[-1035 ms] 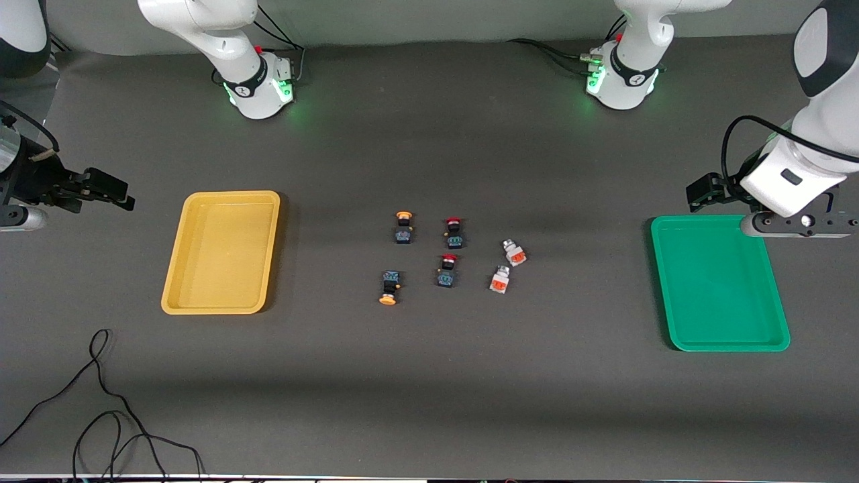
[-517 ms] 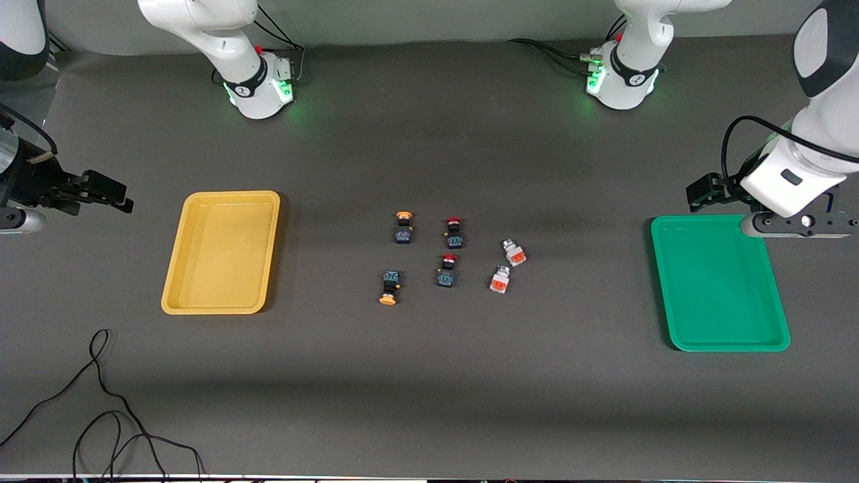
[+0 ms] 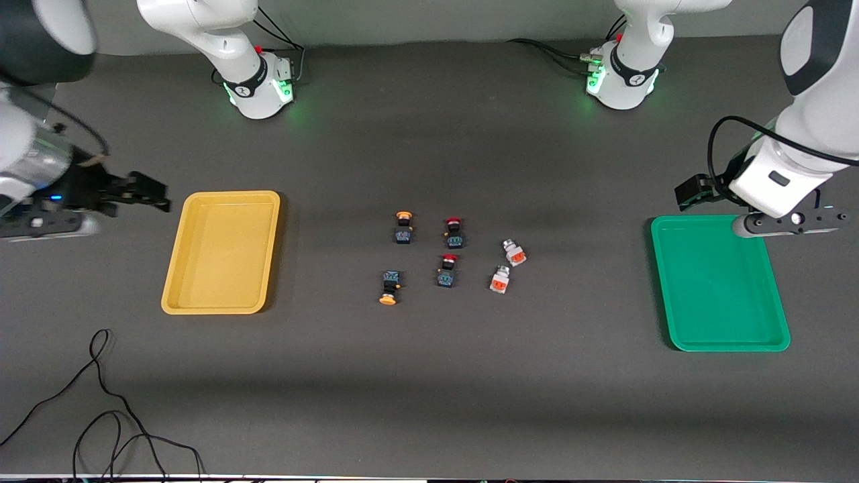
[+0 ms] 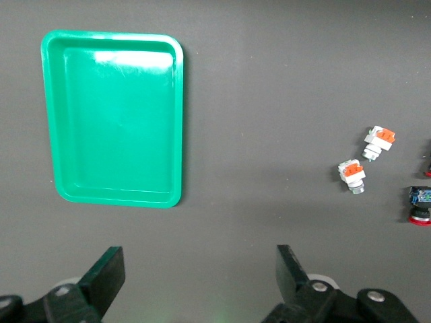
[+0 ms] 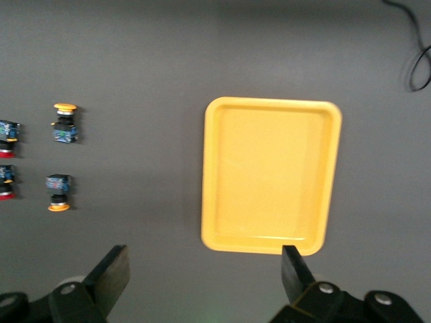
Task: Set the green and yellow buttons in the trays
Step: 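Grasp the yellow-capped and orange buttons with the right and left grippers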
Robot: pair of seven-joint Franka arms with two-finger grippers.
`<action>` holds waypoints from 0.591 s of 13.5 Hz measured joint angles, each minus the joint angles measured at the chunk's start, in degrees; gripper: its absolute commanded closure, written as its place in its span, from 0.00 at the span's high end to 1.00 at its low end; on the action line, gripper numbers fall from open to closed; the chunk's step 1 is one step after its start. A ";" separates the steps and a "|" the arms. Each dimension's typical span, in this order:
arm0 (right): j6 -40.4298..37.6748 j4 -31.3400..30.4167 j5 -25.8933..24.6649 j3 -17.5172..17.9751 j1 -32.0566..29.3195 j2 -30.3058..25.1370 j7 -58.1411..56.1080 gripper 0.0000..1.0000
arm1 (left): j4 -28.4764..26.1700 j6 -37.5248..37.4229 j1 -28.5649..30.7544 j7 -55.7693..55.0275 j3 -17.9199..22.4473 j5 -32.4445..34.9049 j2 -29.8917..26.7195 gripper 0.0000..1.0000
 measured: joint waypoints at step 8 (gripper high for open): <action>10.95 -8.17 0.12 0.55 25.24 0.88 30.55 1.00 | 0.45 0.50 -0.60 -4.41 -4.25 -0.37 1.99 1.00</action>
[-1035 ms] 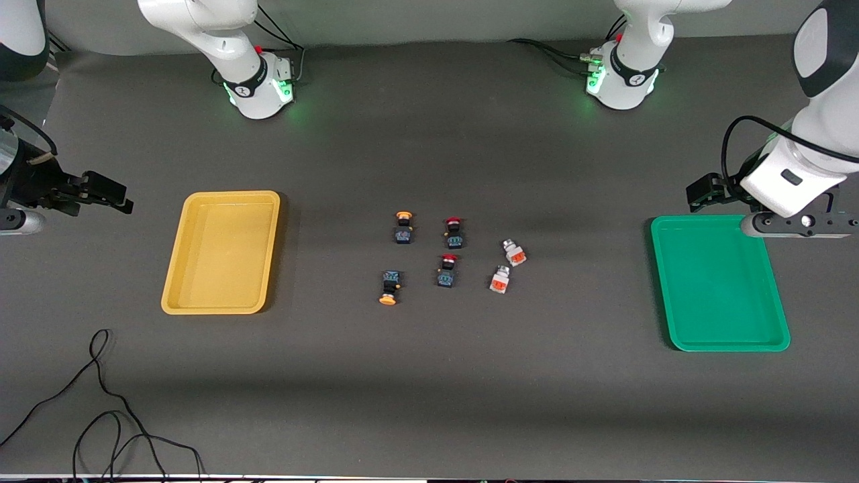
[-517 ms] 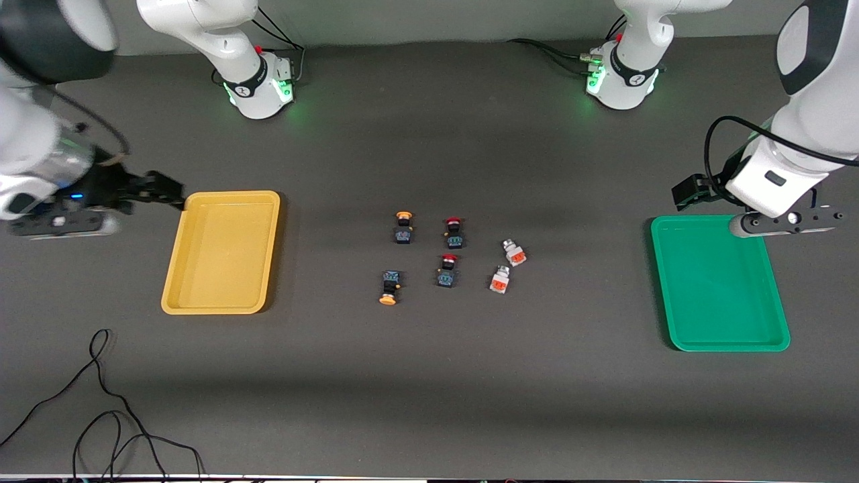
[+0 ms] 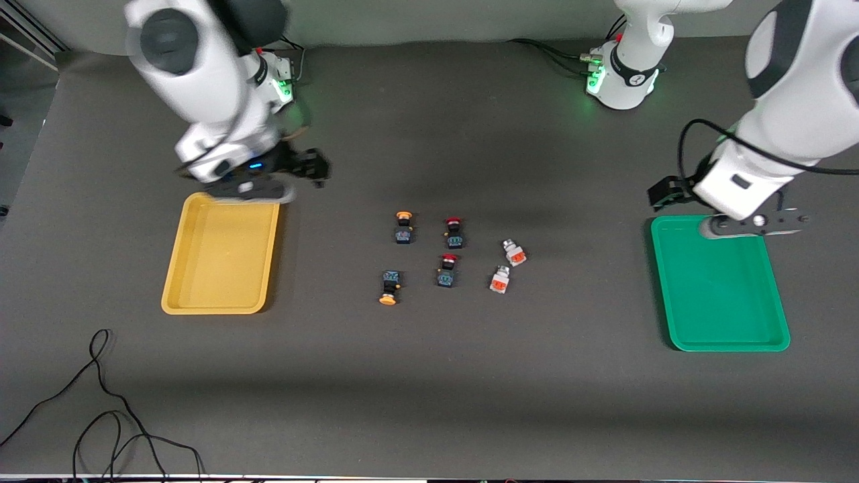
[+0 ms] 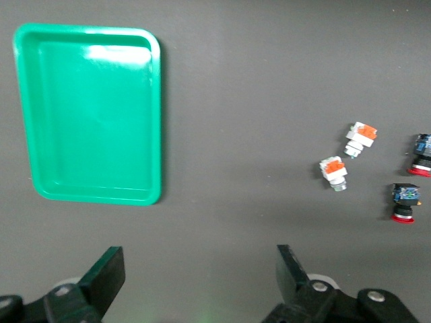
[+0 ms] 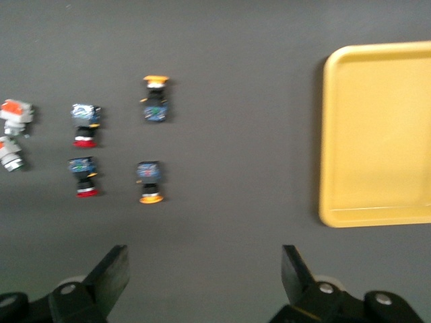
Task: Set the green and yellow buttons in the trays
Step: 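Grasp the yellow-capped and orange buttons with the right and left grippers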
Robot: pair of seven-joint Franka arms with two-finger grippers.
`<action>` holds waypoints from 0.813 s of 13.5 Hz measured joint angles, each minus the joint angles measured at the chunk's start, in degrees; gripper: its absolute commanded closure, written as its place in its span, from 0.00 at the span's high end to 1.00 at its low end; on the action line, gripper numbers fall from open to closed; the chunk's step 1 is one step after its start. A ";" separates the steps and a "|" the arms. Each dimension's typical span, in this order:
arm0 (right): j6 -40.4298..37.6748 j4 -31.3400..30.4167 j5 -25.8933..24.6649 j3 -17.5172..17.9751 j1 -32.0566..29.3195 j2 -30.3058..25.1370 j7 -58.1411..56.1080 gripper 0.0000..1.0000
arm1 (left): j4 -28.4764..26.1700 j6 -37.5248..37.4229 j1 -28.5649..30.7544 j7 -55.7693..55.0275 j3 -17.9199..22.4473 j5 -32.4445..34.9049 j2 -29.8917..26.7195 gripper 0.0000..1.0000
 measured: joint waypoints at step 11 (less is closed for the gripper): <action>26.98 -13.65 -0.72 -1.15 9.96 7.88 13.88 1.00 | -2.04 15.50 -3.69 -15.97 -6.65 -1.03 15.44 1.00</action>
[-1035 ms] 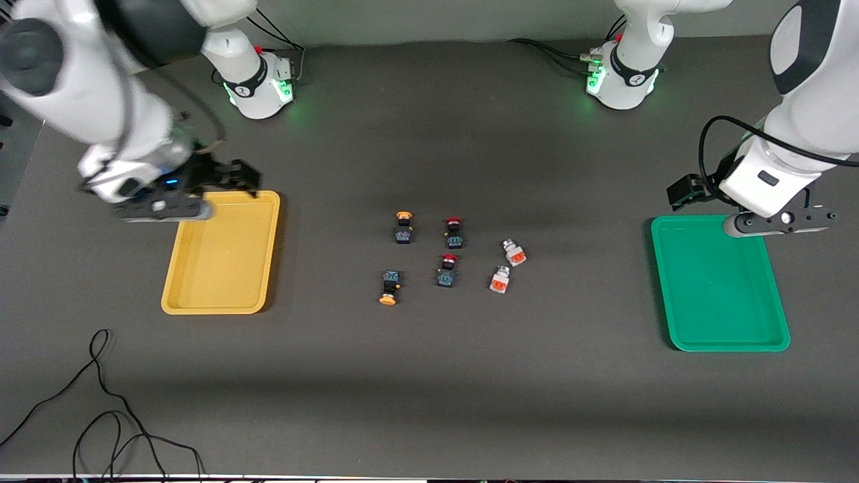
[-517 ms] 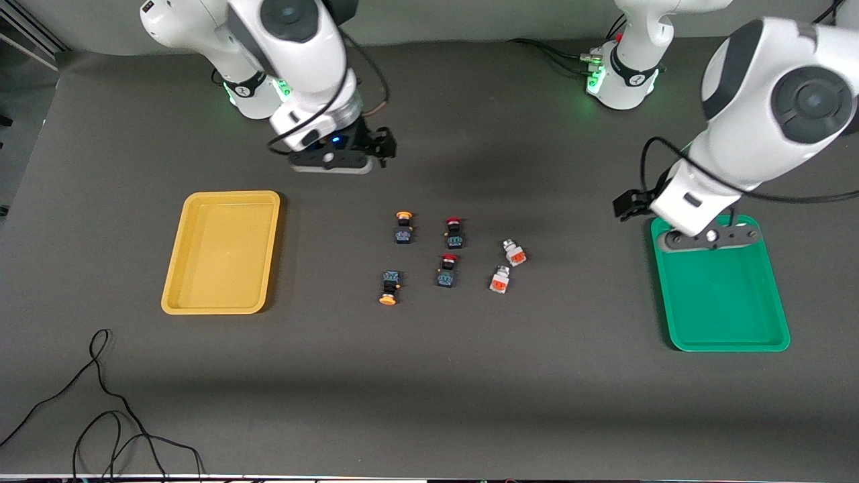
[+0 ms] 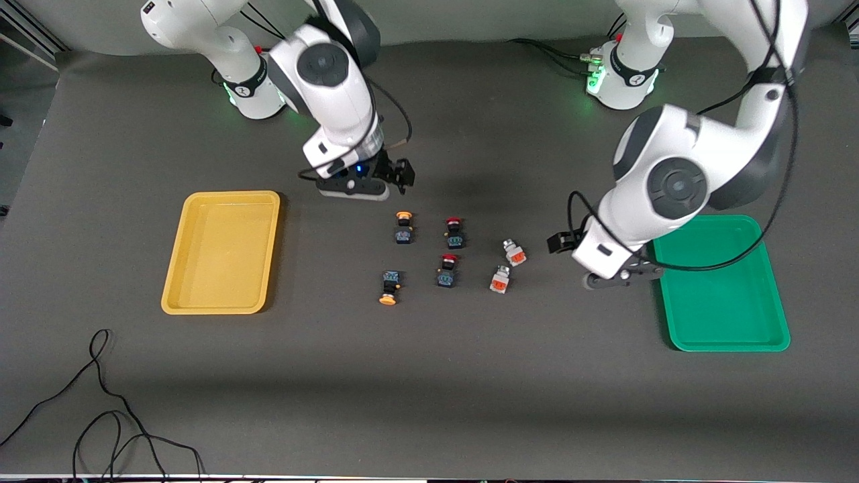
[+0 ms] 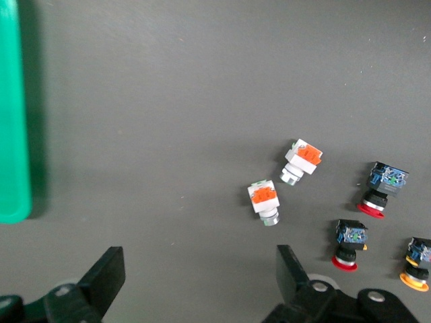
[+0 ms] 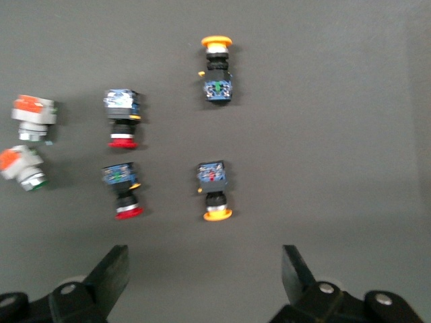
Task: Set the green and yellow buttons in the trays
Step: 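Grasp the yellow-capped and orange buttons with the right and left grippers, then carry the held buttons to the yellow and green trays respectively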
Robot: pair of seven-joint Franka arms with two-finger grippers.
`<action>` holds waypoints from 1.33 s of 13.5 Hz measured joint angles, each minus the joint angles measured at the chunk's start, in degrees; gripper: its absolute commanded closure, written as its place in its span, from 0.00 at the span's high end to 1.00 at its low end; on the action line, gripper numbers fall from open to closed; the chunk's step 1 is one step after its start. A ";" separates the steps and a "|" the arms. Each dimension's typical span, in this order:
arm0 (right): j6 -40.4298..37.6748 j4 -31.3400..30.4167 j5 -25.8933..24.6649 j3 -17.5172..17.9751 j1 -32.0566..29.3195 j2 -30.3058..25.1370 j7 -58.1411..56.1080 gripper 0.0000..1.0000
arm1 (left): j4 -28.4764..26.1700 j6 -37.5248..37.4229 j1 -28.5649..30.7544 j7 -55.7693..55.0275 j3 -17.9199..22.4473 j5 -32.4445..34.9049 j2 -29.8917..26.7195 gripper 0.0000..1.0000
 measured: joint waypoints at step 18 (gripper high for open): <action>20.85 0.30 -1.65 0.20 1.51 21.70 -0.01 0.18 | -11.52 26.83 -6.59 -22.88 -0.10 0.01 15.25 1.00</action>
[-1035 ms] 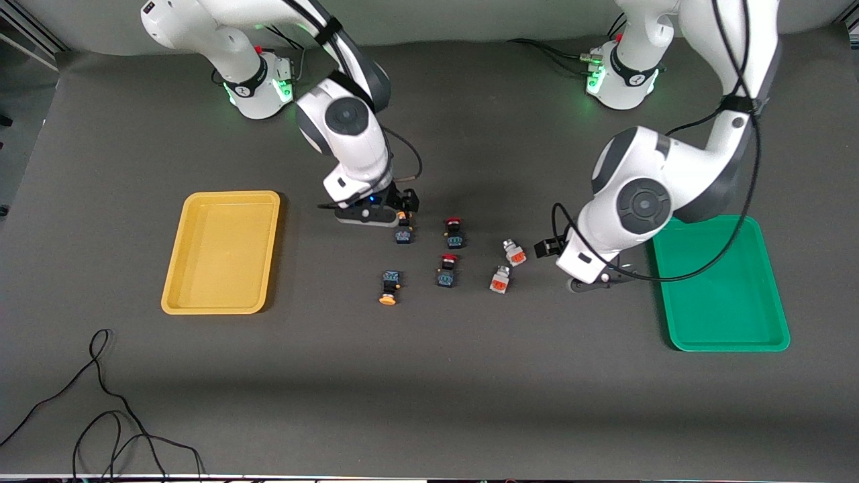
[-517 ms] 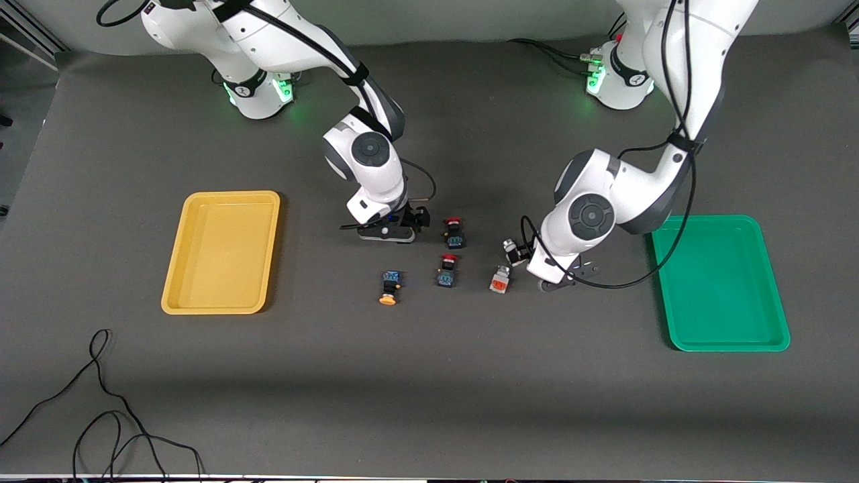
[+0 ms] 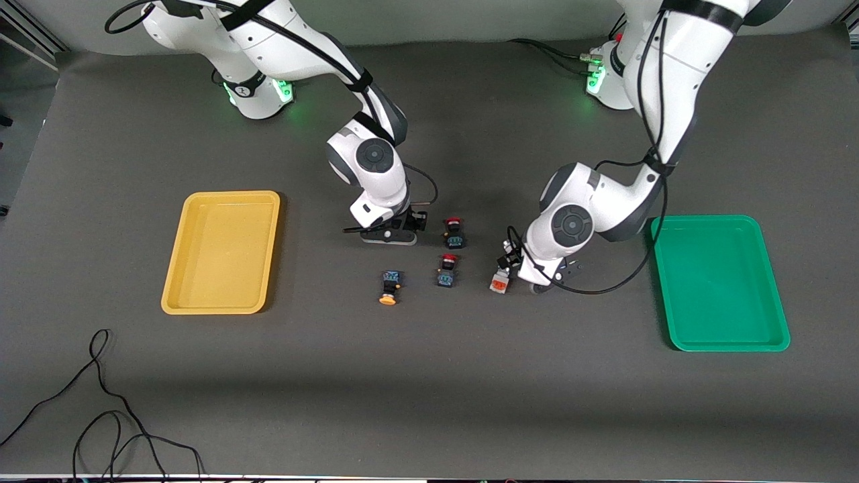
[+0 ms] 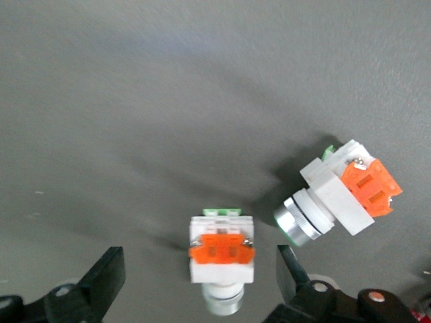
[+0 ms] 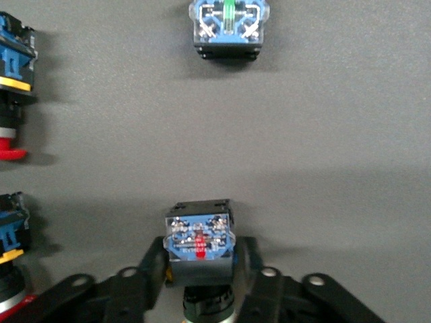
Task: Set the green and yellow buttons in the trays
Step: 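Carry the held buttons to the yellow and green trays respectively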
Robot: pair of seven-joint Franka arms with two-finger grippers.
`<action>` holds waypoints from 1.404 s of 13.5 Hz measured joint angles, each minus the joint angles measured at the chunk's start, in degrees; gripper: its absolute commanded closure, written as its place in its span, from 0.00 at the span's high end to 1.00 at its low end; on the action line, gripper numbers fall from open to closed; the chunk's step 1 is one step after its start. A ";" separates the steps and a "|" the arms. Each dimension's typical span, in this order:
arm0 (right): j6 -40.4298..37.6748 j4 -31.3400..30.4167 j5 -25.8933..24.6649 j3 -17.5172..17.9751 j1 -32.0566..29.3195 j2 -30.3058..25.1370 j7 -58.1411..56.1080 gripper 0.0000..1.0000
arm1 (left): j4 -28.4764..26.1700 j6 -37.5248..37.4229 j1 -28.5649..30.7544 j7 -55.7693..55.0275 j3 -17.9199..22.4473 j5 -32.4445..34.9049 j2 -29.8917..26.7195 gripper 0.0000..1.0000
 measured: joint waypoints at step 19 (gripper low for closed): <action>-44.60 11.32 2.15 -35.68 -1.28 -22.10 -52.09 0.18 | 5.26 -24.12 1.25 1.86 0.88 0.26 -11.92 0.00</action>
